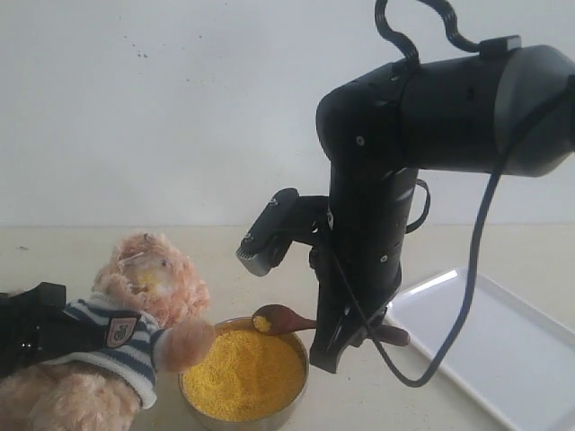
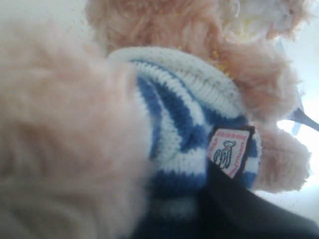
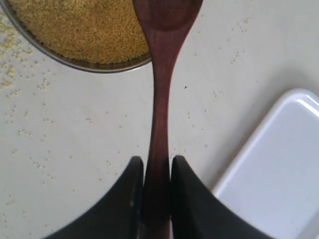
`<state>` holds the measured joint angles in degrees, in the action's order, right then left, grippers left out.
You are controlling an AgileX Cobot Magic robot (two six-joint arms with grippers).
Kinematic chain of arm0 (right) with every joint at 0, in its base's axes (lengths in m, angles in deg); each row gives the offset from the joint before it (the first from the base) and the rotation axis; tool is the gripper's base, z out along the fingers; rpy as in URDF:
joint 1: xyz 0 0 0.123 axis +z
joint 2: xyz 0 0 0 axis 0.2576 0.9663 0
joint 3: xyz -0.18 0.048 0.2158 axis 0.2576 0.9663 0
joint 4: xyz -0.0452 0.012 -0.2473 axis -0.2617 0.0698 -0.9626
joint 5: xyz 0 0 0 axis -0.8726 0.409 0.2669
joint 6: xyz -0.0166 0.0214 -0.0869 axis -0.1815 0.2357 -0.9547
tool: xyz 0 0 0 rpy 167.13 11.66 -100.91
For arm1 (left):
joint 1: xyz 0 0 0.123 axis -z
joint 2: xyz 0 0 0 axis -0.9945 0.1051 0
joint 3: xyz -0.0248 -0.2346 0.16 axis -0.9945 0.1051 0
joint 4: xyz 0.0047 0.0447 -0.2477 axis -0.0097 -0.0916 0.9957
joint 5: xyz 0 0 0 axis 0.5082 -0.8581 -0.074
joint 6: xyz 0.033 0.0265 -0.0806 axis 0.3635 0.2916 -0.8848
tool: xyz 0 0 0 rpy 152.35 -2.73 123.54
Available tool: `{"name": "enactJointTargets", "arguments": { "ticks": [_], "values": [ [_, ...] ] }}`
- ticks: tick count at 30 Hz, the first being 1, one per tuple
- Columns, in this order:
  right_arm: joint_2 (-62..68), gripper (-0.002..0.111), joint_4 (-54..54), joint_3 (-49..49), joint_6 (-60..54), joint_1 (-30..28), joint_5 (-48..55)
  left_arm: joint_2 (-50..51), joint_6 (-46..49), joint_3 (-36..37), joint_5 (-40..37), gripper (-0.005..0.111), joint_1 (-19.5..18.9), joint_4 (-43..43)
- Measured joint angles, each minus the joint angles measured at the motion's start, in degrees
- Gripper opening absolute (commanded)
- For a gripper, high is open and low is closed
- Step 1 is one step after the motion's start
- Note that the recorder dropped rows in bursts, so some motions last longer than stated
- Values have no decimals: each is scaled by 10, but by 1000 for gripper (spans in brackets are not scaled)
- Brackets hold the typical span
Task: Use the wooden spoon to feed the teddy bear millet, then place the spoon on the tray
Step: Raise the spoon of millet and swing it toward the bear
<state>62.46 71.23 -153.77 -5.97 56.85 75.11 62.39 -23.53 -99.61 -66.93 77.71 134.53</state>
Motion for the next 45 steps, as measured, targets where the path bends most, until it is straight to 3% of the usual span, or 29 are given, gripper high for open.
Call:
{"name": "enactJointTargets", "arguments": {
  "ticks": [19,29,45],
  "values": [
    [-29,0,-6,0,4,-1,-58,0,9,0,0,4,0,28],
    [-40,0,-5,-46,-7,-1,7,0,10,0,-11,4,0,28],
    [-38,0,155,-177,-39,-1,52,0,11,0,-42,4,0,-4]
  ]
}}
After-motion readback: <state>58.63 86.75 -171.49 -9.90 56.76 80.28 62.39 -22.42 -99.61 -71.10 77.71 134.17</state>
